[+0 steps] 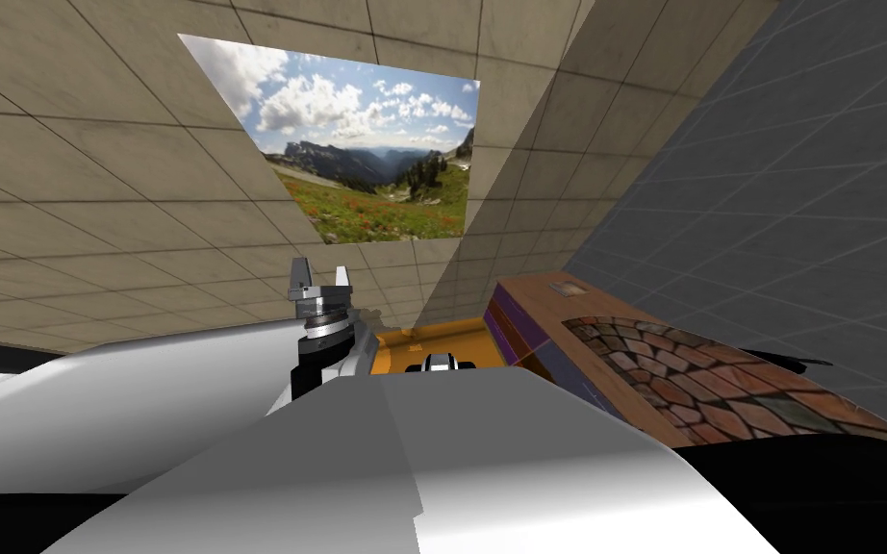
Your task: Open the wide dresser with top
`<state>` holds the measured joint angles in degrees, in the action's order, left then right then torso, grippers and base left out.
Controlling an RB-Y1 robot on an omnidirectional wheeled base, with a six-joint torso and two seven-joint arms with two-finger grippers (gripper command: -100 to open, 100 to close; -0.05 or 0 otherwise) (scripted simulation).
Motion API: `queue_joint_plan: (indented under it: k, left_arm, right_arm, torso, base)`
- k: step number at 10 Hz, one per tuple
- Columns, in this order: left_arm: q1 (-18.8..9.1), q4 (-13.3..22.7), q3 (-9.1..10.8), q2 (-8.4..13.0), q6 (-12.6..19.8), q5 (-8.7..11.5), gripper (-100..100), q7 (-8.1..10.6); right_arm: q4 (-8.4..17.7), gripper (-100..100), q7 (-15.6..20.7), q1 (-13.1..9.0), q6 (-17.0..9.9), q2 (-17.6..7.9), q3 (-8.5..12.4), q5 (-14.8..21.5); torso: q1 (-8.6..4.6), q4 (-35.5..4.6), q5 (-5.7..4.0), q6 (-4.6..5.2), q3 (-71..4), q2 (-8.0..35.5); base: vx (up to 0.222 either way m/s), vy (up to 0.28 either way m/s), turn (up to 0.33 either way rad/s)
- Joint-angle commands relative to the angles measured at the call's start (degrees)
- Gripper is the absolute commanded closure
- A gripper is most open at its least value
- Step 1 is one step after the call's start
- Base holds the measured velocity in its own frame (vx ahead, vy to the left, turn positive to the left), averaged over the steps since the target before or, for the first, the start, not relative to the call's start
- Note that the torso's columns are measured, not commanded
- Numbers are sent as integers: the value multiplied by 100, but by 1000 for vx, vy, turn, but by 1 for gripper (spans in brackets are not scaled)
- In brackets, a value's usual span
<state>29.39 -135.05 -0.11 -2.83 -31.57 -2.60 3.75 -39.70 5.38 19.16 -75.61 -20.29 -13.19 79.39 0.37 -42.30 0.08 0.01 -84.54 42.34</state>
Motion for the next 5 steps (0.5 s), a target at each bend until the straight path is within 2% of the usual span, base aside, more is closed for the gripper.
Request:
queue_joint_plan:
  k: [1, 3, 5]
  left_arm:
    - [0, 0, -1, -1, 0, 0, 0, 0]
    - [-1, 0, -2, -2, 0, 0, 0, 0]
    - [0, 0, -3, -3, 0, 0, 0, 0]
  right_arm:
    - [-1, 100, 0, 0, 0, -1, 0, 0]
    - [-57, 100, 15, 39, 18, -6, -3, 0]
    - [-113, 100, 29, 78, 35, -12, -7, 0]
  torso:
    - [8, -1, 5, 0, 1, 1]
    - [1, 0, 1, 0, 1, 2]
    - [-14, 3, -1, -1, -8, -13]
  base:
    - [2, -9, 0]
    - [-15, 127, -10]
    - [7, 194, -10]
